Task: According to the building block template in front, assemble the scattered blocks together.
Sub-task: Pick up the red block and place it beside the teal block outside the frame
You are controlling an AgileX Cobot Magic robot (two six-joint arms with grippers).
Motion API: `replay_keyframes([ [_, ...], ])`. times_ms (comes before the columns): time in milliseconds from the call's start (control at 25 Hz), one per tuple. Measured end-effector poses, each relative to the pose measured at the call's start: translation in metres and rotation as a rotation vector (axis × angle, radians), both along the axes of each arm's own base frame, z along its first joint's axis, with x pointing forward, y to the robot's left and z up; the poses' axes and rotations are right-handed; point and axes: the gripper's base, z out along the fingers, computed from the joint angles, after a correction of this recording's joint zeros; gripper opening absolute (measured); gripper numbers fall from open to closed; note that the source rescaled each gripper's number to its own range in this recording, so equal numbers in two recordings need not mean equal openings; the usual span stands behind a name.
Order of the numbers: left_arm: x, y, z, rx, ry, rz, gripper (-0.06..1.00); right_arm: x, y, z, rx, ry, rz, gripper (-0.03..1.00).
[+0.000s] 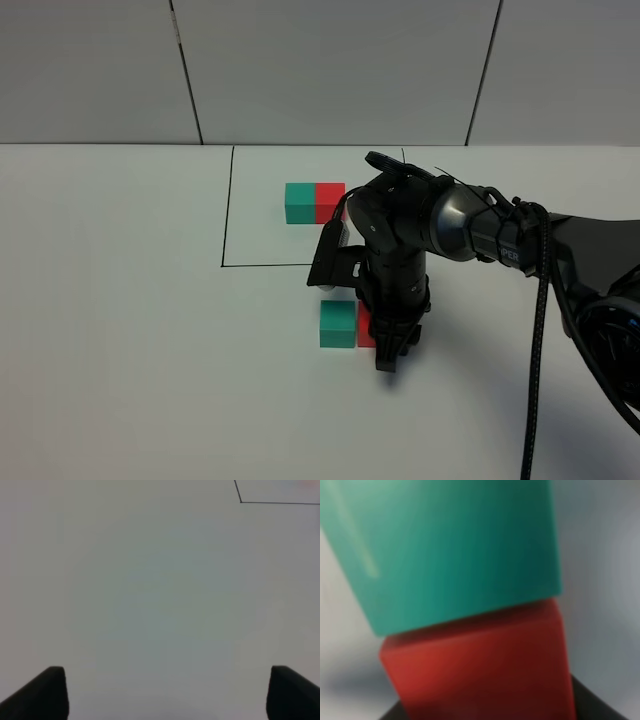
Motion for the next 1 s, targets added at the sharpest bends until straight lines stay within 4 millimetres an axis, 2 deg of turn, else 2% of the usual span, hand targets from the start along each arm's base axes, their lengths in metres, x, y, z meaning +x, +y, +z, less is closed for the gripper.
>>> replay_keyframes([
  [1000, 0.0, 0.0, 0.0, 0.0, 0.0, 0.0, 0.85, -0.0007, 0.0036, 0.0, 0.006, -0.01, 0.024, 0.0],
])
